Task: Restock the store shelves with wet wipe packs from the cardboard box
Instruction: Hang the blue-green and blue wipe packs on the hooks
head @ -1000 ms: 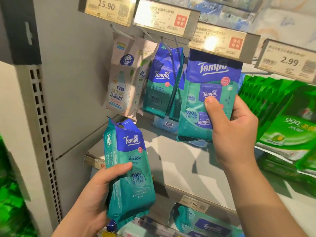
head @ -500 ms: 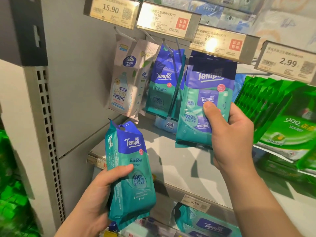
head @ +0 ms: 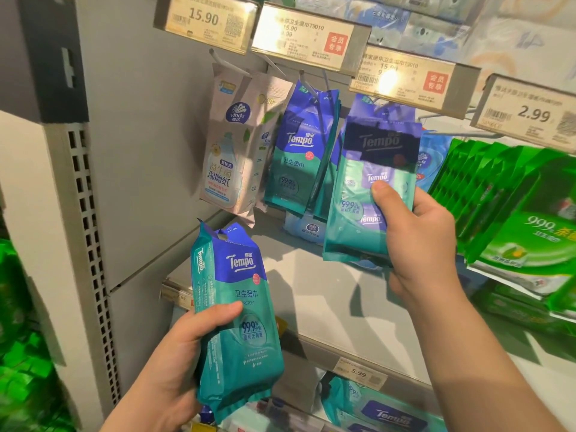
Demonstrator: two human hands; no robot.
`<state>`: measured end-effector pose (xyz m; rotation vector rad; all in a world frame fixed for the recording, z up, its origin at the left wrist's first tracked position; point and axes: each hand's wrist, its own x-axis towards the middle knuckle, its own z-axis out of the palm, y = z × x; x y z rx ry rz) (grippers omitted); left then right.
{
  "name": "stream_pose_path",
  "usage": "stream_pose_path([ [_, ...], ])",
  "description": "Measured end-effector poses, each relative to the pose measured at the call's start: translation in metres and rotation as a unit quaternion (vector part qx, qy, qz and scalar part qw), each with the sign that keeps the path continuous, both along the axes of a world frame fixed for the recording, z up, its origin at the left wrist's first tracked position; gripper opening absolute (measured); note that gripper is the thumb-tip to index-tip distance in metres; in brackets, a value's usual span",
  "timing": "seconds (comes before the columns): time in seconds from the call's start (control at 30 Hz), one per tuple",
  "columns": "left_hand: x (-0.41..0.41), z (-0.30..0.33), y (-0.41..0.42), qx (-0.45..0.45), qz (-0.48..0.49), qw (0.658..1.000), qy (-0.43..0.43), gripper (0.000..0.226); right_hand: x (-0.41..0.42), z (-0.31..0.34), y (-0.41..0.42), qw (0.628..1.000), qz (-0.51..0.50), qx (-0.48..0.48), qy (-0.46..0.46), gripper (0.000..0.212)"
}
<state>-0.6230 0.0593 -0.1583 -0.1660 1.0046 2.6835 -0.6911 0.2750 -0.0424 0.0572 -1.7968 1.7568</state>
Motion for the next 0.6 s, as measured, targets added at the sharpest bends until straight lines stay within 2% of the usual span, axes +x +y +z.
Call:
stream_pose_path([
  [0.07,-0.001,0.000,-0.001,0.000,-0.001,1.000,-0.006,0.020,-0.004,-0.002,0.002,1.000,-0.006,0.007,-0.006,0.011],
  [0.13,-0.001,-0.001,-0.001,-0.003,0.002,1.000,-0.013,0.030,-0.007,-0.005,0.004,1.000,-0.013,0.010,-0.011,0.016],
  [0.23,-0.001,-0.002,0.000,-0.002,0.001,1.000,-0.017,0.020,-0.012,-0.010,0.007,0.999,-0.030,0.019,-0.010,0.023],
  [0.33,-0.001,-0.002,0.000,-0.003,0.002,1.000,-0.018,0.025,-0.020,-0.014,0.007,0.998,-0.047,0.042,0.003,0.023],
  [0.37,-0.002,-0.003,0.000,0.002,-0.001,1.000,-0.009,0.033,-0.023,-0.015,0.007,0.998,-0.050,0.048,0.008,0.022],
  [0.47,-0.003,-0.006,-0.001,0.008,-0.005,1.000,0.004,0.080,-0.032,-0.022,0.007,0.996,-0.052,0.065,0.018,0.027],
  [0.6,-0.004,-0.009,-0.001,0.014,-0.016,1.000,0.017,0.083,-0.043,-0.031,0.006,0.994,-0.051,0.088,0.036,0.034],
])
